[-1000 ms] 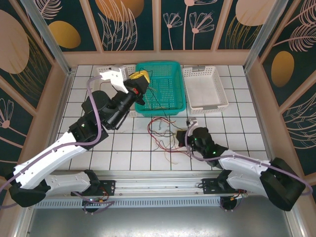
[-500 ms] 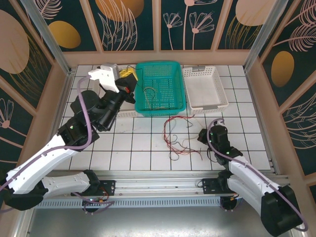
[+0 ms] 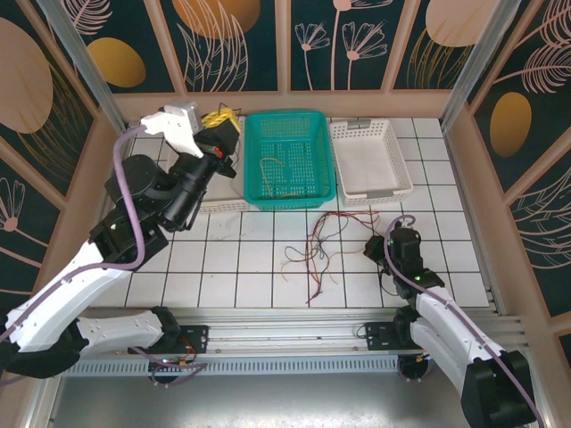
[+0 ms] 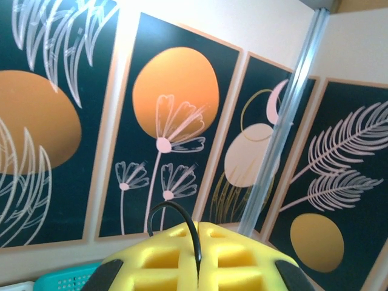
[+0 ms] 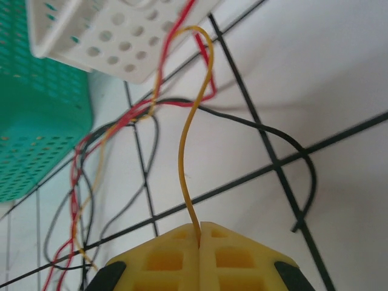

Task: Untangle the cables

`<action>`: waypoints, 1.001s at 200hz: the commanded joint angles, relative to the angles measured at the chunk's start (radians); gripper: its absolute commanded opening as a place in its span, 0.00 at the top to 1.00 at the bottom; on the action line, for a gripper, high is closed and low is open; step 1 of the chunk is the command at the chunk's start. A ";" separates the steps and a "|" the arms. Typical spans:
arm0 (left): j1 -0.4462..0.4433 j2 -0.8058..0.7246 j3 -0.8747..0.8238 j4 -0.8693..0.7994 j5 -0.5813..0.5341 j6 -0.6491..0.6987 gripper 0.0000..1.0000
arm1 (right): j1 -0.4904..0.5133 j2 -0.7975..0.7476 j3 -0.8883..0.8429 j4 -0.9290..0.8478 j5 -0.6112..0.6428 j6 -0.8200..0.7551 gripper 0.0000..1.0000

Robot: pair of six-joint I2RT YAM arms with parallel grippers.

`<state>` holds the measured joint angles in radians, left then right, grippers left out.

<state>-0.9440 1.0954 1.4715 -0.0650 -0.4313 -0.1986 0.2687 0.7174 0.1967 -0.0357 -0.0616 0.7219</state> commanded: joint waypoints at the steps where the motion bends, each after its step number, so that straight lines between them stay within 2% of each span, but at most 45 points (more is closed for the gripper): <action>1: 0.004 0.079 0.051 -0.002 0.106 -0.009 1.00 | -0.007 -0.042 0.051 -0.015 -0.016 -0.038 1.00; 39: 0.021 0.269 0.151 0.095 0.249 0.028 1.00 | -0.005 -0.078 0.057 -0.034 -0.029 -0.049 1.00; 68: 0.064 0.467 0.334 0.118 0.335 0.021 1.00 | -0.005 -0.134 0.044 -0.065 -0.026 -0.049 1.00; 97: 0.089 0.698 0.596 0.114 0.406 0.000 1.00 | -0.003 -0.224 0.041 -0.107 -0.038 -0.055 1.00; 135: 0.103 1.038 1.051 0.040 0.477 -0.067 1.00 | -0.002 -0.365 0.048 -0.175 -0.060 -0.050 1.00; 150: 0.116 1.072 1.027 0.121 0.483 -0.114 1.00 | 0.000 -0.423 0.048 -0.191 -0.074 -0.043 1.00; 200: 0.135 1.235 1.061 0.226 0.549 -0.226 1.00 | 0.006 -0.627 0.077 -0.208 -0.087 -0.032 1.00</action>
<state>-0.8181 2.2692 2.4985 0.0570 0.0612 -0.3389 0.2699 0.1577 0.2344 -0.2253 -0.1272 0.6872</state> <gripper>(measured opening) 0.061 0.042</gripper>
